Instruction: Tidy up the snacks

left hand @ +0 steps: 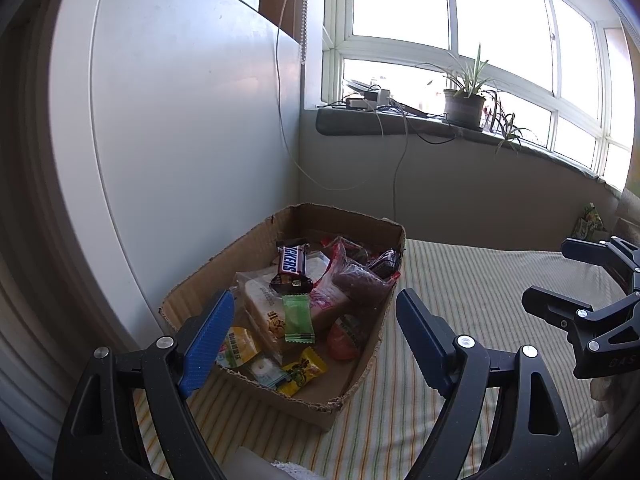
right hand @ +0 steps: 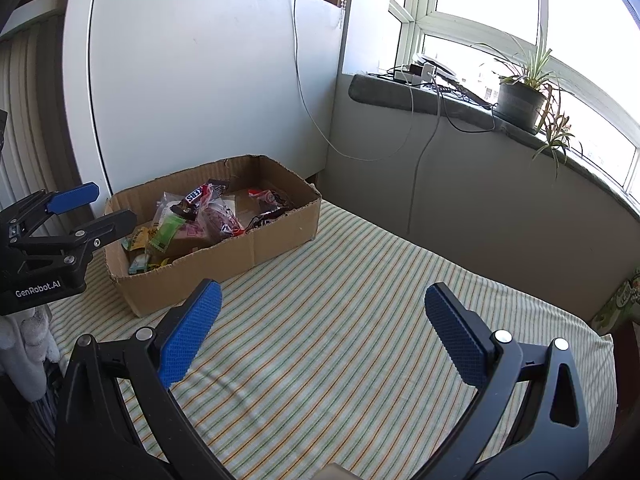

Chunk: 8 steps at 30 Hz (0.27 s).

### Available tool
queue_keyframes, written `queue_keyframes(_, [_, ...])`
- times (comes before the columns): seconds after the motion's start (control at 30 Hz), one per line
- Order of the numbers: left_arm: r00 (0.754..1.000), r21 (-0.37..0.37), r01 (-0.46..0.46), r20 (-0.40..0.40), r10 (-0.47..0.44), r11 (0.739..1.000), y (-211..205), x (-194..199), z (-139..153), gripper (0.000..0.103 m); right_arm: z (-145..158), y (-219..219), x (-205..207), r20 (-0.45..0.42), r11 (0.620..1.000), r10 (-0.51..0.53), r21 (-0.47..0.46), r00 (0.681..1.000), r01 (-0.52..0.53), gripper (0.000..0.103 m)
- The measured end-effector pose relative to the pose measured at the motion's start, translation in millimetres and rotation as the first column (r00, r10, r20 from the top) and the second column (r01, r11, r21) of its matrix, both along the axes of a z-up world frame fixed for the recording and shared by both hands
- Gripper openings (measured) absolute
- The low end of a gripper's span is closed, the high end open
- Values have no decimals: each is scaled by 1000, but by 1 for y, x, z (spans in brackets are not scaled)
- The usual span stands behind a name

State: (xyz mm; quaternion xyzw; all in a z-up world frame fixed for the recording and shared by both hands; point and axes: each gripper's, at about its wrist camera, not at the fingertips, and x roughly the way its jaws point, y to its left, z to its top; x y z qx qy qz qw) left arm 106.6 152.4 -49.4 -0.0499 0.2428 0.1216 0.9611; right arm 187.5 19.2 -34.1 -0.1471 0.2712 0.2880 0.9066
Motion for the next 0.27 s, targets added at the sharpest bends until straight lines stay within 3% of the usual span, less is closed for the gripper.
queue_keyframes(0.27, [1000,22,7,5,-7,1000,-4,-2,-1,83,-4,-2,-2,-7,1000,-8,-5,1000,8,103])
